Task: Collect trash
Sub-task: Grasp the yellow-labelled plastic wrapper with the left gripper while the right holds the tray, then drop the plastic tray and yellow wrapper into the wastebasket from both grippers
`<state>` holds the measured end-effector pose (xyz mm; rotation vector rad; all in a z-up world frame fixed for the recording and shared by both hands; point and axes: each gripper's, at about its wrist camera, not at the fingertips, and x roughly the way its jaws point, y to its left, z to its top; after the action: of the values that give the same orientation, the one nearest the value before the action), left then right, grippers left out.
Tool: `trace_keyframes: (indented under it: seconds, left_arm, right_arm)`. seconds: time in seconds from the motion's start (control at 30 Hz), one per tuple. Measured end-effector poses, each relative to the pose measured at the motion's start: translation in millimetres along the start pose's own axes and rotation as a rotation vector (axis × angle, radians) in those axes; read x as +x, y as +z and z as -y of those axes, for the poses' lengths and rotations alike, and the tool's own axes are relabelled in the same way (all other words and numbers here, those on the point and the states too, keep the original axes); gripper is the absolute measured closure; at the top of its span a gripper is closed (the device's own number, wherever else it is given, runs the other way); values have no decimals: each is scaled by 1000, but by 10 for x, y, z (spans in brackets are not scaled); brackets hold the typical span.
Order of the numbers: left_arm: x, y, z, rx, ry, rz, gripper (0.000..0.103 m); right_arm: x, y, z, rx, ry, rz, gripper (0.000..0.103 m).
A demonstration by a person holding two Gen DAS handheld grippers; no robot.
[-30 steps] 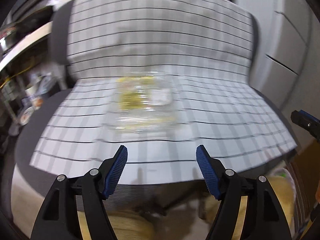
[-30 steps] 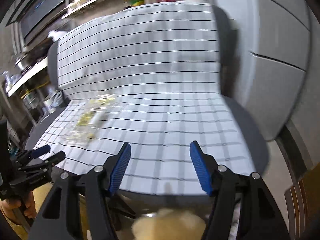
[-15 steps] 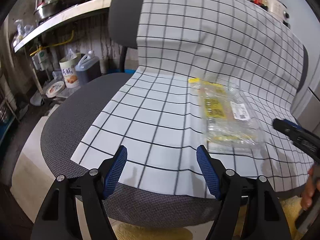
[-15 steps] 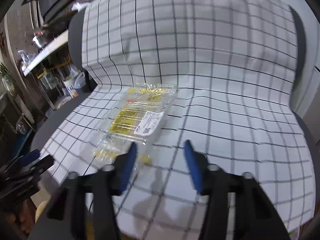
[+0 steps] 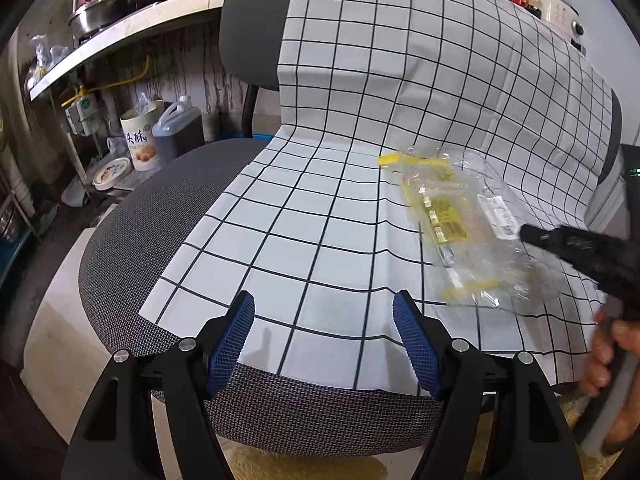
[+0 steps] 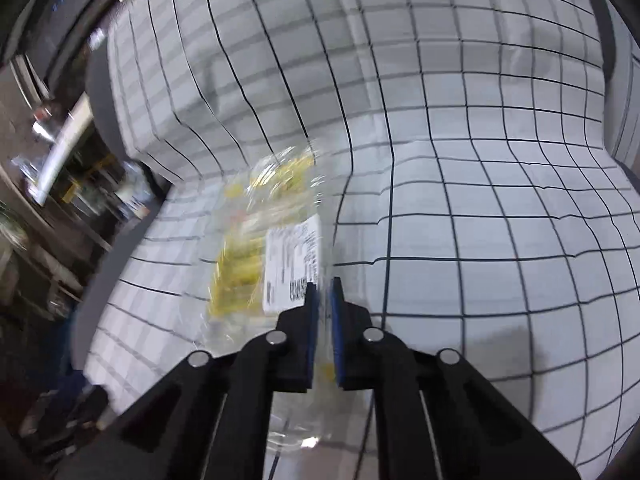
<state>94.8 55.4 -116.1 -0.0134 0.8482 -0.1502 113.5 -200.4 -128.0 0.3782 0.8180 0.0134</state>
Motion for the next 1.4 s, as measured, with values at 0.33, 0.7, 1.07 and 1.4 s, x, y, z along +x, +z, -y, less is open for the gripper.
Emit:
trace_keyframes:
  seconds: [0.33,0.7,1.07,1.4]
  left_arm:
    - [90,78,461,64,-68,-15,31]
    - [669,181,998,67,-152,-133,28]
    - [849,311,1169,129,-125,-48,96]
    - [-293,259,1309,170,-368,141,102]
  right_arm:
    - [-1110,-220,671,16,-59,139,96]
    - [-1306,-454,1388,72,-160,158,96]
    - [-1190,-530,1493,83,-131,146,96]
    - [-1608,-510,1461,87,-149,249,96]
